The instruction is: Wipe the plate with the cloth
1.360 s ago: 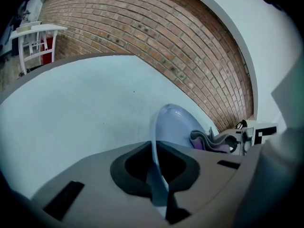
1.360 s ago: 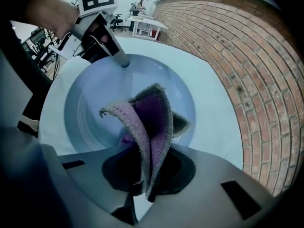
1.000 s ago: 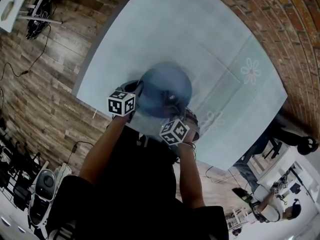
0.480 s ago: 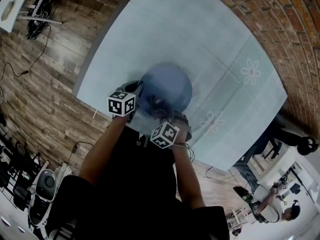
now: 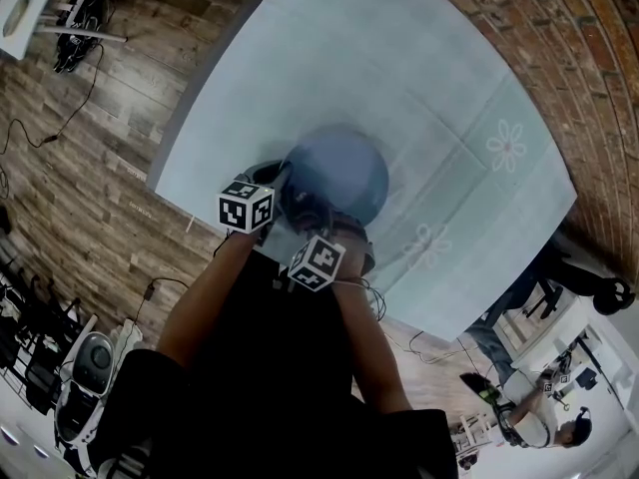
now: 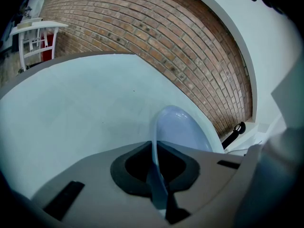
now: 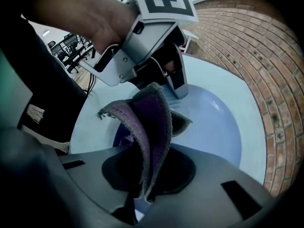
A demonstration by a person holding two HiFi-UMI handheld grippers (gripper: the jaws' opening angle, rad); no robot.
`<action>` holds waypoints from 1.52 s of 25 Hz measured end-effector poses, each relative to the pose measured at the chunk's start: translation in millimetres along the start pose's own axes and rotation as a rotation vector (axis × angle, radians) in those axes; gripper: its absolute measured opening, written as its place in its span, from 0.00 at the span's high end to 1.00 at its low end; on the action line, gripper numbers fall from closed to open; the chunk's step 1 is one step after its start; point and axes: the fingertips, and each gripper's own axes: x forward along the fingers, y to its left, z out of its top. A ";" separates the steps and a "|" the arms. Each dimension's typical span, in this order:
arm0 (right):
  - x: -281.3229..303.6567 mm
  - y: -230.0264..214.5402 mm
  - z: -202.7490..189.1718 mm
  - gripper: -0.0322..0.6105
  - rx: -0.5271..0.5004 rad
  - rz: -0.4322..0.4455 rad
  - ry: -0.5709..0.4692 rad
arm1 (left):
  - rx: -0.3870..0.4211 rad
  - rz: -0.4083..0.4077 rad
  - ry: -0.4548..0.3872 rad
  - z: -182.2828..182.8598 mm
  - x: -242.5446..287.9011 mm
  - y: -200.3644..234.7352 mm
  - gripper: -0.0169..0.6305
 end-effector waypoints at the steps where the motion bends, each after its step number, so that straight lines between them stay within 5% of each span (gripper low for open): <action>1: 0.8 -1.4 1.2 0.85 0.001 0.007 0.002 | 0.000 -0.001 0.000 0.0 0.4 -0.2 0.91; 38: 13.5 -118.9 21.8 0.85 0.123 -0.094 -0.057 | -0.013 -0.019 0.009 0.0 2.8 -0.4 0.91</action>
